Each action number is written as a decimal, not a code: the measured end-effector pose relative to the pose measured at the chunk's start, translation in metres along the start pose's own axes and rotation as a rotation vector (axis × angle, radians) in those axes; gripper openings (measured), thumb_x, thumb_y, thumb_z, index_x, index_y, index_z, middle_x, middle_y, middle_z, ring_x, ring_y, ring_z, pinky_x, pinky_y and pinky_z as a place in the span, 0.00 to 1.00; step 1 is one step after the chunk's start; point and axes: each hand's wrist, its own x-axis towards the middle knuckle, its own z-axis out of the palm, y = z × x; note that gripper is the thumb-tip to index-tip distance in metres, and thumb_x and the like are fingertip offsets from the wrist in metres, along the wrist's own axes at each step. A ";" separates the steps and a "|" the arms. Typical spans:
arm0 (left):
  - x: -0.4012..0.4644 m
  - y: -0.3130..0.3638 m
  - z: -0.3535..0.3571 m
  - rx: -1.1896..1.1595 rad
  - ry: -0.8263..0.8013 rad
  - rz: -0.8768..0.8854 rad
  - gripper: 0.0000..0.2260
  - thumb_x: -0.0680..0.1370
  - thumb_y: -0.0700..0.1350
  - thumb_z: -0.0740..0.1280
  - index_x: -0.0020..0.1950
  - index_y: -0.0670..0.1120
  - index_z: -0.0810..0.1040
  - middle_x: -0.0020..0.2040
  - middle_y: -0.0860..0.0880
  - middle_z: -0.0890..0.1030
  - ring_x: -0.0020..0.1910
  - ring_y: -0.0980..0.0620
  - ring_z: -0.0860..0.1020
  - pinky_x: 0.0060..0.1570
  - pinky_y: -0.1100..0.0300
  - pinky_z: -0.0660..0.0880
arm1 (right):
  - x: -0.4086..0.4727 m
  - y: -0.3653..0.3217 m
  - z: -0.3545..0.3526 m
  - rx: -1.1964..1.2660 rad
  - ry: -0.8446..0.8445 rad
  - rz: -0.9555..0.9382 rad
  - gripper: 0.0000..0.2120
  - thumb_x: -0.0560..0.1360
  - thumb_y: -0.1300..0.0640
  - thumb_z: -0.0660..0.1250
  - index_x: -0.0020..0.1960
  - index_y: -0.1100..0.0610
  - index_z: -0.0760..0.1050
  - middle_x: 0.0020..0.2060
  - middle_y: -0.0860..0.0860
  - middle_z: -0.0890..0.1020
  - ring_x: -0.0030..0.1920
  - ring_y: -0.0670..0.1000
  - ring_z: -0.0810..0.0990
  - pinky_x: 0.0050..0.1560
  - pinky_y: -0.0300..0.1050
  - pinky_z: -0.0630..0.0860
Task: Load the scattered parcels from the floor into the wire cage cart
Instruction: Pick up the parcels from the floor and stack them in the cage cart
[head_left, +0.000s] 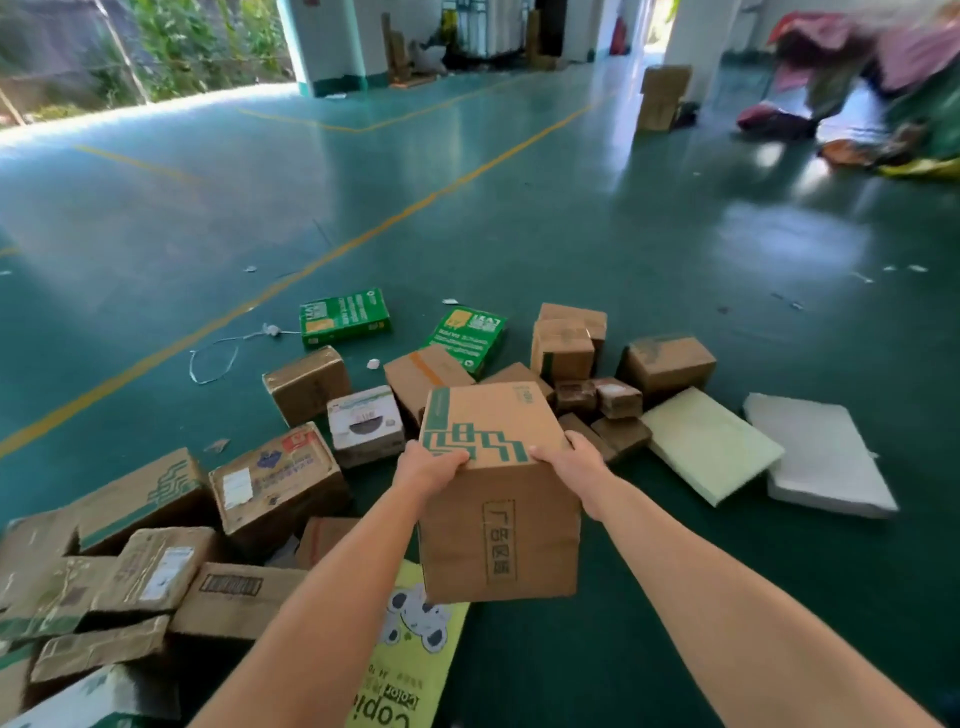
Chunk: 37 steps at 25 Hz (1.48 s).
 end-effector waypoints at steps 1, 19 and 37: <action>-0.013 0.002 0.013 0.029 -0.015 0.011 0.29 0.73 0.53 0.72 0.67 0.43 0.66 0.61 0.44 0.76 0.57 0.46 0.77 0.59 0.48 0.76 | -0.010 0.012 -0.013 0.013 0.028 0.011 0.33 0.78 0.50 0.67 0.77 0.54 0.56 0.67 0.54 0.70 0.56 0.50 0.71 0.55 0.48 0.72; -0.145 -0.015 0.108 0.395 -0.511 0.303 0.24 0.77 0.54 0.68 0.68 0.43 0.68 0.59 0.44 0.78 0.54 0.49 0.79 0.47 0.57 0.78 | -0.188 0.144 -0.085 0.238 0.559 0.207 0.18 0.77 0.48 0.64 0.64 0.53 0.69 0.46 0.49 0.75 0.48 0.51 0.76 0.49 0.46 0.75; -0.286 -0.059 0.248 0.715 -0.982 0.463 0.11 0.77 0.52 0.68 0.53 0.47 0.72 0.52 0.45 0.81 0.47 0.48 0.81 0.47 0.56 0.79 | -0.322 0.294 -0.137 0.640 1.093 0.463 0.25 0.73 0.48 0.67 0.66 0.58 0.72 0.56 0.55 0.79 0.52 0.56 0.79 0.53 0.51 0.78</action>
